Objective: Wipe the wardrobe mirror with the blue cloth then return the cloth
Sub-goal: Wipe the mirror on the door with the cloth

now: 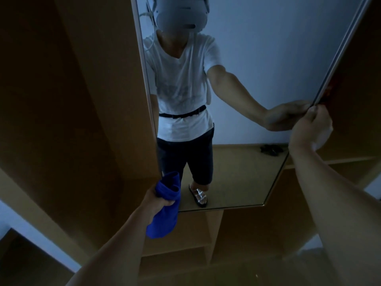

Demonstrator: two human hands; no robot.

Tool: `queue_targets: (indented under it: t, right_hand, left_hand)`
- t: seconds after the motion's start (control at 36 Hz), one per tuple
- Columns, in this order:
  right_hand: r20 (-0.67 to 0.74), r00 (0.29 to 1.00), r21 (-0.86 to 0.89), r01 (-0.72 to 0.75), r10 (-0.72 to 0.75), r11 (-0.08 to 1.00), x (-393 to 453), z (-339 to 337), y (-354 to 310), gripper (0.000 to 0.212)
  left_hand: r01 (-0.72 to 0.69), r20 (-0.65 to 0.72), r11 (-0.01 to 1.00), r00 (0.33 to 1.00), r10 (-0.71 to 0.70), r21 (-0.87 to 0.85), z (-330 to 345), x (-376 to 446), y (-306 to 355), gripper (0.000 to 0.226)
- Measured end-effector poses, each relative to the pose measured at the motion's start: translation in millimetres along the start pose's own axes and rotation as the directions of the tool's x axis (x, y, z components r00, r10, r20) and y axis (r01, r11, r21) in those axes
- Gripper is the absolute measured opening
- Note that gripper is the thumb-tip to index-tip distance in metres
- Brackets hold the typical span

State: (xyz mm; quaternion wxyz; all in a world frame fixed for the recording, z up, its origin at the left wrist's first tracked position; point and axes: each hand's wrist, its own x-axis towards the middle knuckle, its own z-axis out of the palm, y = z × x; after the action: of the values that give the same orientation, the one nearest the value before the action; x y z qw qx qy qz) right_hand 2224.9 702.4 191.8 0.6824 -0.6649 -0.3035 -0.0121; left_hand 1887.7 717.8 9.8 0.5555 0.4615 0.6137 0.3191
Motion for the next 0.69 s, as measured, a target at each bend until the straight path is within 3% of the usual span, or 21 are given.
queue_targets:
  t: [0.22,0.36,0.69]
  right_hand:
    - [-0.05,0.998,-0.193,0.036,-0.046,0.981,2.4,2.9,0.0,0.033]
    - [0.034,0.999,-0.216,0.033,-0.026,0.976,6.9,-0.3,0.6,0.032]
    - [0.162,0.981,-0.292,-0.053,0.104,0.955,9.5,-18.0,-15.1,0.033]
  left_hand:
    - [0.031,-0.066,0.998,0.997,-0.028,0.047,7.6,-5.7,-1.7,0.077]
    - [0.024,-0.064,0.999,0.998,-0.022,0.033,3.9,-18.0,16.6,0.075]
    - [-0.171,-0.096,0.985,0.981,0.166,-0.039,-24.5,-63.6,145.0,0.058]
